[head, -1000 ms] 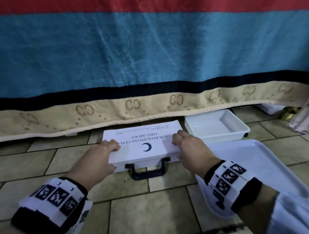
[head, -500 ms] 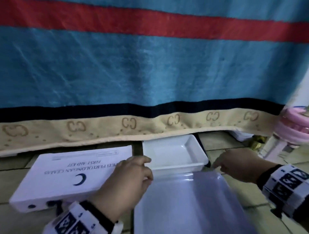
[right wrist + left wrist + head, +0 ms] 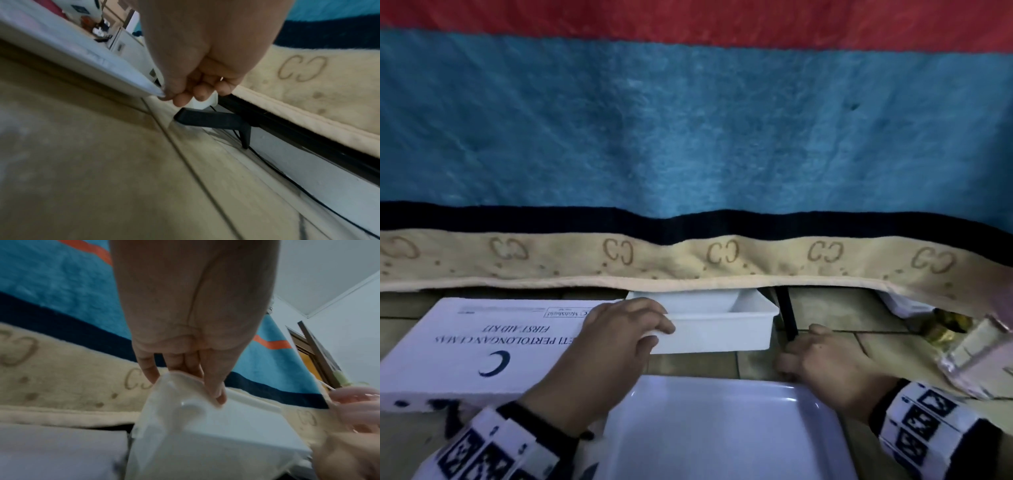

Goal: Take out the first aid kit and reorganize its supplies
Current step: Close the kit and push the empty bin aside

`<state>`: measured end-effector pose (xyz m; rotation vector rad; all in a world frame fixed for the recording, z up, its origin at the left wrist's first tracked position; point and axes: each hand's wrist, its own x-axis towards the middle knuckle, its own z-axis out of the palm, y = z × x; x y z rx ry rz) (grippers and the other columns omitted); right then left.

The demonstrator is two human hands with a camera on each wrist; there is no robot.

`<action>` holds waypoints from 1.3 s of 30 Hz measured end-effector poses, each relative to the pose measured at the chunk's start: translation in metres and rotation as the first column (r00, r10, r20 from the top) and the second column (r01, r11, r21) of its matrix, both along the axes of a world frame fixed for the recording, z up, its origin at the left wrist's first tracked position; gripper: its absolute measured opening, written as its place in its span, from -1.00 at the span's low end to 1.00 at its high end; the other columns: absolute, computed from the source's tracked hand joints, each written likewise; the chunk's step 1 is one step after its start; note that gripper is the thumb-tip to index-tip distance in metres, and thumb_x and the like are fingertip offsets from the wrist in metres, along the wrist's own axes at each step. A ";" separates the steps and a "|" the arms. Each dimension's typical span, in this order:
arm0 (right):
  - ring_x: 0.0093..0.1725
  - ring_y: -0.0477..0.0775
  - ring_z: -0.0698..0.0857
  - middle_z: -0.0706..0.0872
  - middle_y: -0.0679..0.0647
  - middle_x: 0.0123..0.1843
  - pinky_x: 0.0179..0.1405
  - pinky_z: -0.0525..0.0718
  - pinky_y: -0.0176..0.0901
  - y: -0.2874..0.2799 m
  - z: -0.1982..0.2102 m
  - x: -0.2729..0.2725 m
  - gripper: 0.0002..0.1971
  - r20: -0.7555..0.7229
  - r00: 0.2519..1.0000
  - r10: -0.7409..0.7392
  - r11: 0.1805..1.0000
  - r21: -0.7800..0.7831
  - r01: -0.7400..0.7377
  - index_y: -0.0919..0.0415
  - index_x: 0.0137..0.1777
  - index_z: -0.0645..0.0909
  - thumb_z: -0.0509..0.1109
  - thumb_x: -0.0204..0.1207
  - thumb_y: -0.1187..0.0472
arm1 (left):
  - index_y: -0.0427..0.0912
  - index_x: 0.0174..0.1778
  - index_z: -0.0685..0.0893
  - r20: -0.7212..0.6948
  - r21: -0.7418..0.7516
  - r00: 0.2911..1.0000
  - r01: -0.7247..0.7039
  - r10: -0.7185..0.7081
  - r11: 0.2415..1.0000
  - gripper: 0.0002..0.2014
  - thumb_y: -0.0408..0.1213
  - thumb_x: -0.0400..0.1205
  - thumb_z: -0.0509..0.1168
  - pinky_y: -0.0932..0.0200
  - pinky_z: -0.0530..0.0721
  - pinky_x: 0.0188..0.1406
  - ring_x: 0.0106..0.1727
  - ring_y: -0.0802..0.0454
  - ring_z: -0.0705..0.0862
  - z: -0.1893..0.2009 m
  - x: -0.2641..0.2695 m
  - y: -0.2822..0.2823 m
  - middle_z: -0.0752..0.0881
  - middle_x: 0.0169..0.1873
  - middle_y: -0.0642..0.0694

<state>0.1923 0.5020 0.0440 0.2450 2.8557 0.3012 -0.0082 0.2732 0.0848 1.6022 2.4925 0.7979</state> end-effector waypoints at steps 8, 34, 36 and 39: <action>-0.20 -0.33 0.54 0.51 -0.30 -0.29 -0.16 0.41 -0.48 0.011 0.023 0.014 -0.85 -0.347 0.923 -0.163 0.858 -0.513 -0.041 -0.06 -0.29 0.44 0.27 0.39 0.24 | 0.03 -0.23 0.80 0.212 0.154 0.977 -0.061 0.027 0.986 -0.65 -0.57 0.54 0.32 0.81 0.26 -0.05 0.07 0.61 0.52 0.028 -0.016 0.007 0.70 -0.08 0.31; -0.51 -0.02 0.60 0.78 0.29 -0.27 -0.65 0.48 -0.32 0.032 0.019 -0.015 -0.80 0.223 0.468 -0.855 -0.221 -0.973 0.060 0.42 0.00 0.56 0.16 0.69 0.30 | 0.11 -0.01 0.41 0.249 -0.072 0.940 -0.220 0.231 0.973 -0.76 -0.41 0.64 0.11 0.45 0.50 -0.14 -0.08 0.33 0.58 -0.016 -0.008 0.018 0.60 -0.09 0.22; -0.48 -0.01 0.57 0.74 0.24 -0.33 -0.56 0.50 -0.30 0.030 0.016 -0.027 -0.82 0.180 0.457 -0.871 -0.116 -0.980 0.163 0.44 -0.02 0.61 0.24 0.65 0.32 | -0.05 0.23 0.43 0.219 -0.149 0.933 -0.256 0.284 0.955 -0.77 -0.28 0.66 0.15 0.23 0.56 0.01 0.07 0.13 0.64 -0.015 -0.009 0.024 0.66 0.07 0.05; -0.51 0.03 0.54 0.68 0.22 -0.40 -0.51 0.53 -0.23 0.024 0.021 -0.042 -0.99 0.078 0.463 -0.883 0.048 -0.966 0.253 0.37 -0.14 0.65 0.41 0.48 0.41 | -0.09 0.35 0.42 0.196 -0.275 0.931 -0.250 0.309 0.928 -0.61 -0.21 0.61 0.28 0.06 0.58 0.22 0.21 -0.01 0.65 -0.023 -0.016 0.031 0.68 0.20 -0.07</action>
